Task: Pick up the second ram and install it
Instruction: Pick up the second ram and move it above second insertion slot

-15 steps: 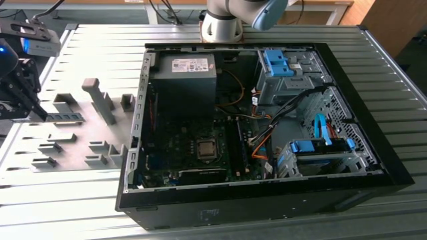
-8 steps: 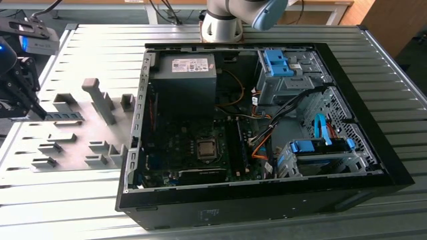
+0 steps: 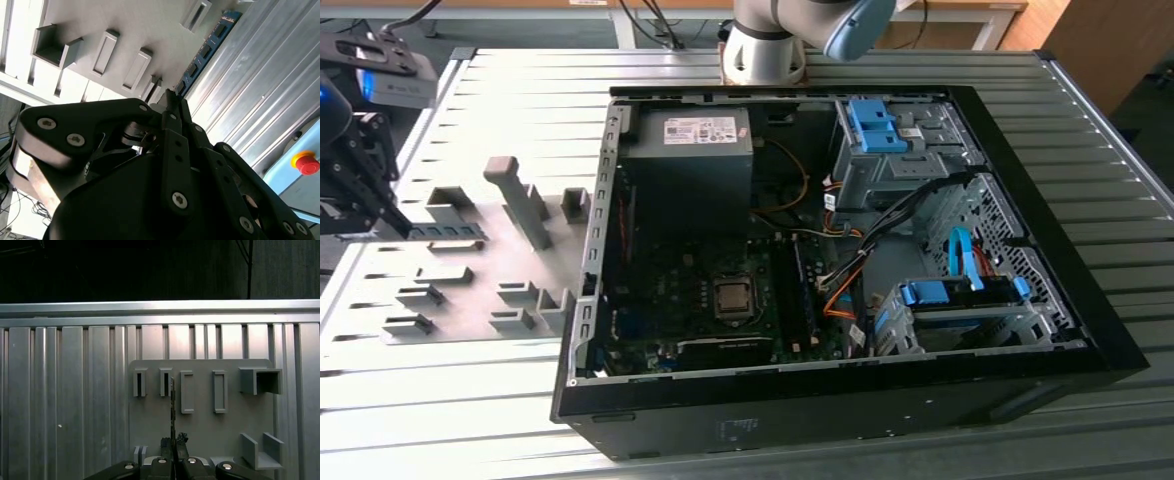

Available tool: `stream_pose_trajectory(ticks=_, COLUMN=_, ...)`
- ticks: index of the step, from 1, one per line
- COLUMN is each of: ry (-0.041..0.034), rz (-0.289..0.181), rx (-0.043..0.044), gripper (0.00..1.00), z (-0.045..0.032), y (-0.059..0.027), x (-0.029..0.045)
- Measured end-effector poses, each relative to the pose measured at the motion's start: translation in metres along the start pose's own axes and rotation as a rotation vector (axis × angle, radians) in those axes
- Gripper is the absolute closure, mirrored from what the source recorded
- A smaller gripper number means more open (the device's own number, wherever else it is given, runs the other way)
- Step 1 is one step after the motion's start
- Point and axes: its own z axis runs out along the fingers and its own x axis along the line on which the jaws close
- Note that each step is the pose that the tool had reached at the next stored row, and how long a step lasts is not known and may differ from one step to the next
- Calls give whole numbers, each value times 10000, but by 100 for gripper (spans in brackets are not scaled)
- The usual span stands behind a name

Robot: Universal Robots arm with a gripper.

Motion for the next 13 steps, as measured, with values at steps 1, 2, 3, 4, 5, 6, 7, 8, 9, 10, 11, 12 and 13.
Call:
stream_pose_trajectory(ticks=1, ry=-1, rz=0, rx=1, gripper=86, z=-4, y=0, x=0)
stream_pose_trajectory(ticks=2, ry=-1, rz=0, rx=1, gripper=86, z=-8, y=0, x=0)
stream_pose_trajectory(ticks=3, ry=-1, rz=1, rx=1, gripper=86, z=-14, y=0, x=-1)
stream_pose_trajectory(ticks=4, ry=-1, rz=0, rx=1, gripper=86, z=-18, y=0, x=-1)
stream_pose_trajectory(ticks=5, ry=-3, rz=0, rx=3, gripper=86, z=-21, y=0, x=-1)
stream_pose_trajectory(ticks=6, ry=-3, rz=0, rx=3, gripper=86, z=-24, y=0, x=-1)
stream_pose_trajectory(ticks=7, ry=-2, rz=0, rx=2, gripper=86, z=-27, y=0, x=-1)
stream_pose_trajectory(ticks=8, ry=-2, rz=0, rx=2, gripper=86, z=-29, y=0, x=-1)
stream_pose_trajectory(ticks=9, ry=-2, rz=0, rx=2, gripper=86, z=-31, y=0, x=-1)
stream_pose_trajectory(ticks=10, ry=-2, rz=0, rx=2, gripper=86, z=-32, y=0, x=-1)
stream_pose_trajectory(ticks=11, ry=-2, rz=0, rx=2, gripper=86, z=-34, y=0, x=-1)
stream_pose_trajectory(ticks=12, ry=-1, rz=0, rx=1, gripper=86, z=-36, y=0, x=-1)
stream_pose_trajectory(ticks=13, ry=-1, rz=0, rx=1, gripper=86, z=-37, y=1, x=-1)
